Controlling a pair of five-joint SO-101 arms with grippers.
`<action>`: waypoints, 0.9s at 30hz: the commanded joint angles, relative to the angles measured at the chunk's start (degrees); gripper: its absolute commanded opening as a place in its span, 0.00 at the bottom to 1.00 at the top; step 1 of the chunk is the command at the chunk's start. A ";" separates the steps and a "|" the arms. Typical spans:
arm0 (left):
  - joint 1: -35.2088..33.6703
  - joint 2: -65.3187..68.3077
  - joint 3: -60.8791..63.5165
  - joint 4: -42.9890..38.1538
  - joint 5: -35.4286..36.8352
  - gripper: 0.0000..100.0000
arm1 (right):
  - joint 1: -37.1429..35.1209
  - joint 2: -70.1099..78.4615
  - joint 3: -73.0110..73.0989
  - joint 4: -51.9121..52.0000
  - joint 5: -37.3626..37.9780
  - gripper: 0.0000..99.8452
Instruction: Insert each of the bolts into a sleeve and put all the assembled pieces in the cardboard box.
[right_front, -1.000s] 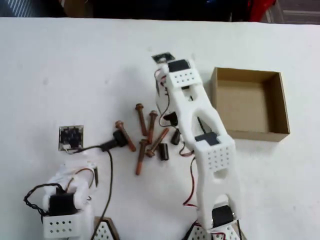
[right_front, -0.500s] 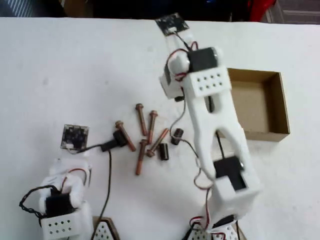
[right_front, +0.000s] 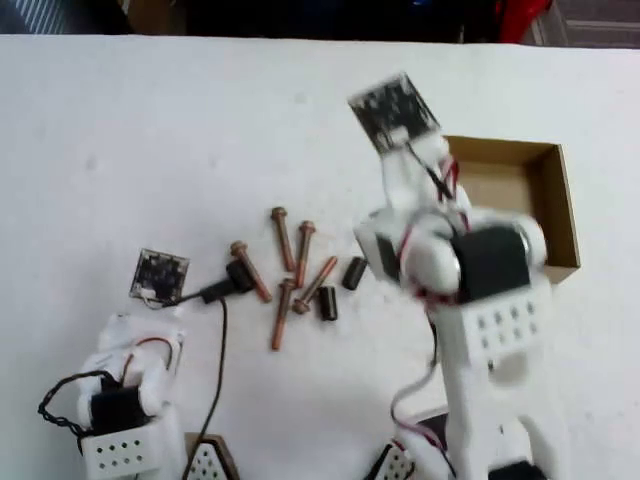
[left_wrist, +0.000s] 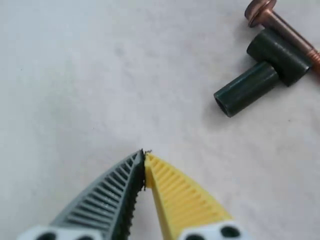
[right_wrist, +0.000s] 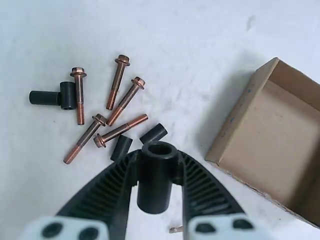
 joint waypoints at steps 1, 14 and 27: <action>-0.48 -0.40 0.00 0.18 -0.53 0.02 | 0.66 -9.19 8.97 -4.44 0.70 0.02; -0.40 -0.40 -1.76 0.97 -3.43 0.02 | 9.89 -27.47 36.04 -17.27 0.79 0.02; 3.91 -0.40 -9.41 3.08 -3.60 0.02 | 9.89 -45.49 58.20 -29.32 0.79 0.02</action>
